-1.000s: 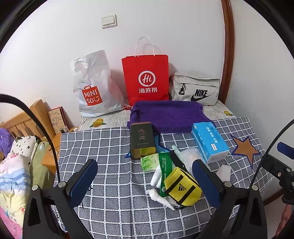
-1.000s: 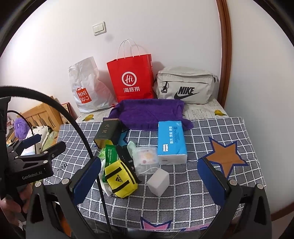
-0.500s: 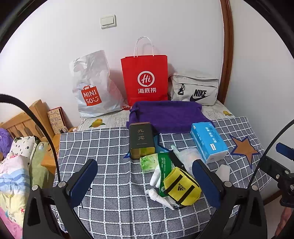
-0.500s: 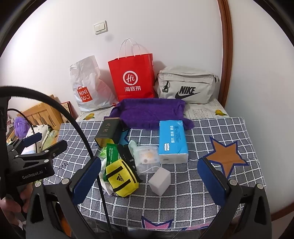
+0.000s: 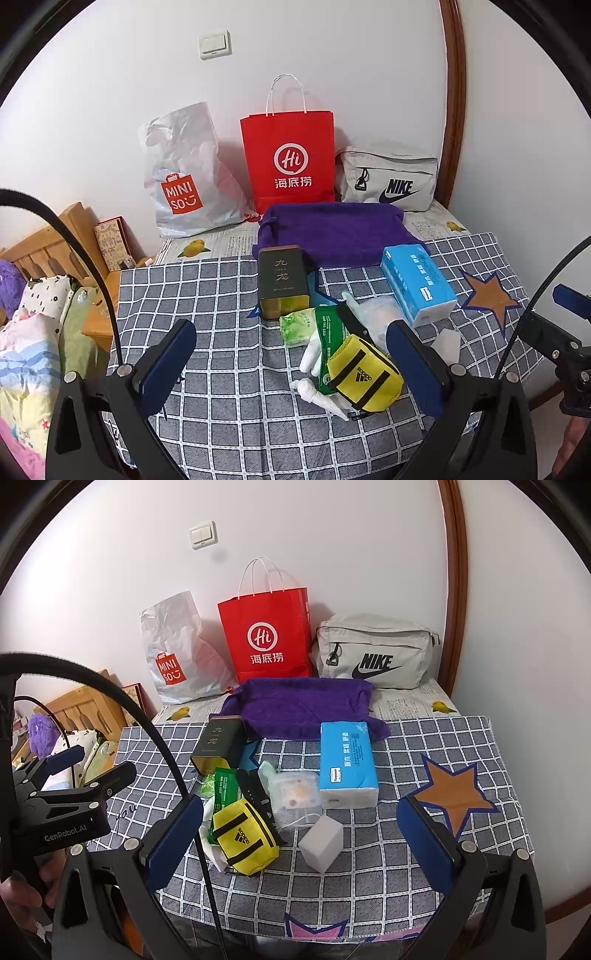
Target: Organize soft objects
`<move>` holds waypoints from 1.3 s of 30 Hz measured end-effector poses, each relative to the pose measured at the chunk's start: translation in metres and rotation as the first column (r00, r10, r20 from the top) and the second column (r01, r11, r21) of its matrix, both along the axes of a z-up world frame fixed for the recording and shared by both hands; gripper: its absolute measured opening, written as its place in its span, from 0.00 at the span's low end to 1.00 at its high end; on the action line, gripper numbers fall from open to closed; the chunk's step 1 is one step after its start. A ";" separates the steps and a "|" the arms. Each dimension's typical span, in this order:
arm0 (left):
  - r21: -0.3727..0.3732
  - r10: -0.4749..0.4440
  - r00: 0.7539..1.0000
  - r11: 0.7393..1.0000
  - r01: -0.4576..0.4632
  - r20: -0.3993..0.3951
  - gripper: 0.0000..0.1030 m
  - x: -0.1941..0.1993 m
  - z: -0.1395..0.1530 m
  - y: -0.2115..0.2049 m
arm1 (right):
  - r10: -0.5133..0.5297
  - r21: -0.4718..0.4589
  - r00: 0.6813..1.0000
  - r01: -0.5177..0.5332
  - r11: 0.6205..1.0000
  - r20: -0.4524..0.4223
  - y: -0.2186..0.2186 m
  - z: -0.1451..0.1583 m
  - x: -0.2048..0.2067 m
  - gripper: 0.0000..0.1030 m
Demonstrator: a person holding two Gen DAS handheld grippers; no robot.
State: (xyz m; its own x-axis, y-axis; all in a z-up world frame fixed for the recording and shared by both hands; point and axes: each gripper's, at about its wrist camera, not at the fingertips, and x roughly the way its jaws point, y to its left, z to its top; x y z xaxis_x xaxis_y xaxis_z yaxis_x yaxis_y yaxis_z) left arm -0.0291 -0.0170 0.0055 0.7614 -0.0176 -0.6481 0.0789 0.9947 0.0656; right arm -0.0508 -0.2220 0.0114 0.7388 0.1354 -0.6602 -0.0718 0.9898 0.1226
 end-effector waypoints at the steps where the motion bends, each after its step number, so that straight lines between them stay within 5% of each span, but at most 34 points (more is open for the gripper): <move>1: 0.001 -0.001 1.000 1.000 0.001 0.000 1.00 0.000 0.000 -0.001 | 0.000 0.001 1.000 0.000 1.000 0.001 0.000 0.000 0.000 1.00; 23: 0.001 0.001 1.000 1.000 -0.001 -0.026 1.00 0.007 -0.005 0.000 | 0.017 0.002 1.000 -0.017 1.000 -0.007 -0.001 -0.009 0.007 1.00; 39: -0.023 0.046 0.996 0.999 -0.048 -0.075 1.00 0.023 -0.026 0.020 | 0.039 -0.022 0.987 -0.043 0.999 -0.154 -0.004 -0.107 0.040 1.00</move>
